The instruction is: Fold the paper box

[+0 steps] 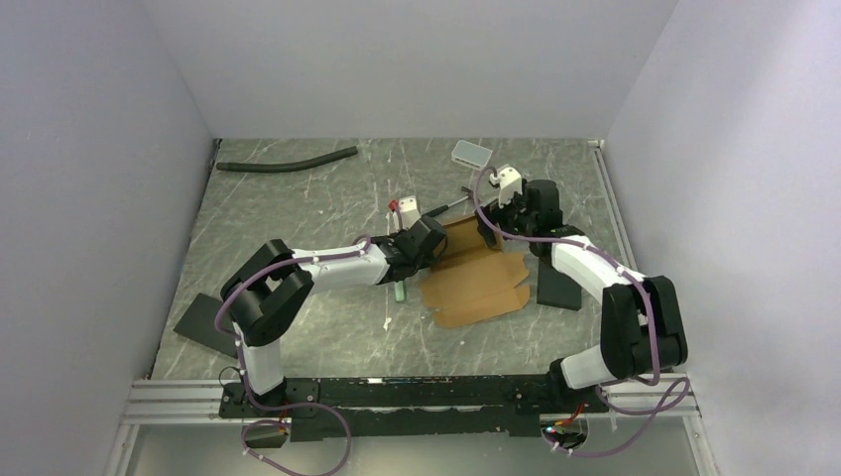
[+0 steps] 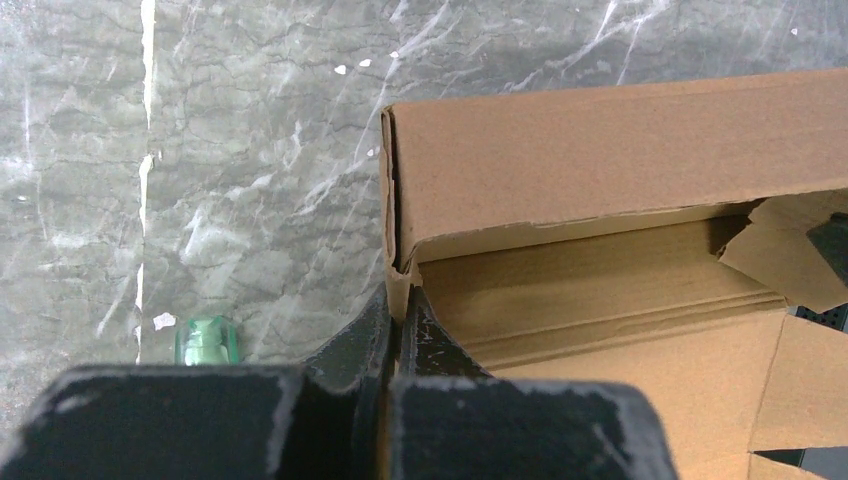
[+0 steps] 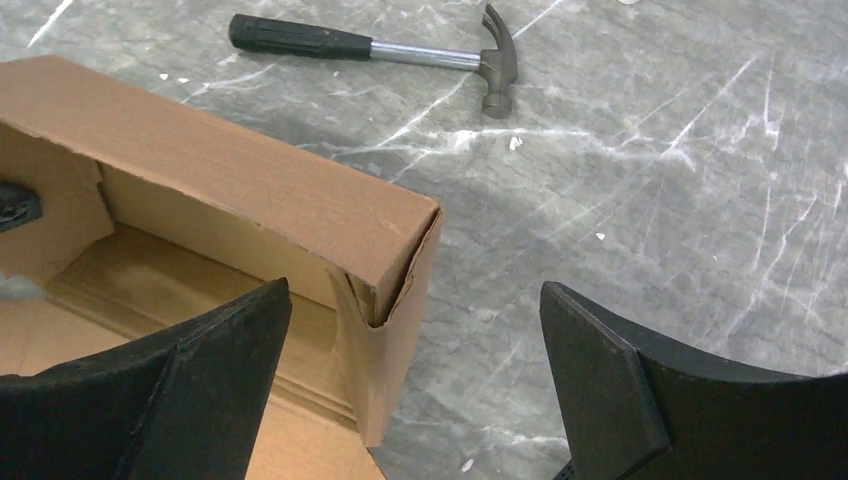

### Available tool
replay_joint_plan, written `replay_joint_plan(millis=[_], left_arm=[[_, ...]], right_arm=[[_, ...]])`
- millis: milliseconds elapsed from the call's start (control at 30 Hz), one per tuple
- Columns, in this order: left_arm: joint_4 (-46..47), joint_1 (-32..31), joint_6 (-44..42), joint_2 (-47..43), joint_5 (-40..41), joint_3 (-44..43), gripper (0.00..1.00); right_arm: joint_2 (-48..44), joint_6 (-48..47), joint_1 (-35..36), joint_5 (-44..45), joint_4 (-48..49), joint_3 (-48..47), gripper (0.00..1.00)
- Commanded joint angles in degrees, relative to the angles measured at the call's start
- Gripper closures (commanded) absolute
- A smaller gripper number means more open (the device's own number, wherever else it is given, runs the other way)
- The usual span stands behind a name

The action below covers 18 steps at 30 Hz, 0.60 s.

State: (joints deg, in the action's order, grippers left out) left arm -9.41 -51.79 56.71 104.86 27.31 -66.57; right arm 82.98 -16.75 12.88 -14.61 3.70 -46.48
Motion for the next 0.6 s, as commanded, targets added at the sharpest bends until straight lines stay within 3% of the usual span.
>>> replay_joint_plan(millis=[0, 267, 367, 400, 433, 467, 500, 533, 567], left_arm=[[-0.7, -0.2, 1.0, 0.7, 1.3, -2.0, 1.00], [-0.1, -0.2, 1.2, 0.5, 0.7, -1.6, 1.00], [0.4, -0.2, 1.1, 0.7, 0.0, -1.6, 1.00], [0.6, -0.3, 1.1, 0.7, -0.3, -1.5, 1.00], [0.8, -0.2, 1.1, 0.8, -0.5, -1.5, 1.00], [1.0, -0.3, 1.1, 0.9, -0.8, -1.6, 1.00], [0.8, -0.3, 1.1, 1.0, -1.0, -1.7, 1.00], [0.7, -0.3, 1.2, 1.0, -1.0, -1.7, 1.00], [0.6, -0.3, 1.2, 0.9, -1.0, -1.7, 1.00]], right_arm=[[-1.7, -0.7, -0.8, -6.3, -2.8, -2.9, 0.00], [3.5, -0.5, -0.9, -1.1, -4.7, -4.9, 0.00], [5.2, -0.8, -0.7, 1.4, -4.0, -5.0, 0.08], [6.0, -0.9, -0.5, 2.6, -3.2, -5.2, 0.14], [6.7, -1.2, -0.3, 3.7, -2.2, -5.2, 0.28], [7.5, -1.7, 0.3, 4.9, -2.0, -5.5, 0.54], [8.0, -2.0, 0.8, 6.8, -1.7, -5.5, 0.92], [8.2, -2.2, 1.4, 9.0, -0.7, -5.2, 1.00], [8.2, -2.8, 2.1, 10.7, -0.2, -4.8, 1.00]])
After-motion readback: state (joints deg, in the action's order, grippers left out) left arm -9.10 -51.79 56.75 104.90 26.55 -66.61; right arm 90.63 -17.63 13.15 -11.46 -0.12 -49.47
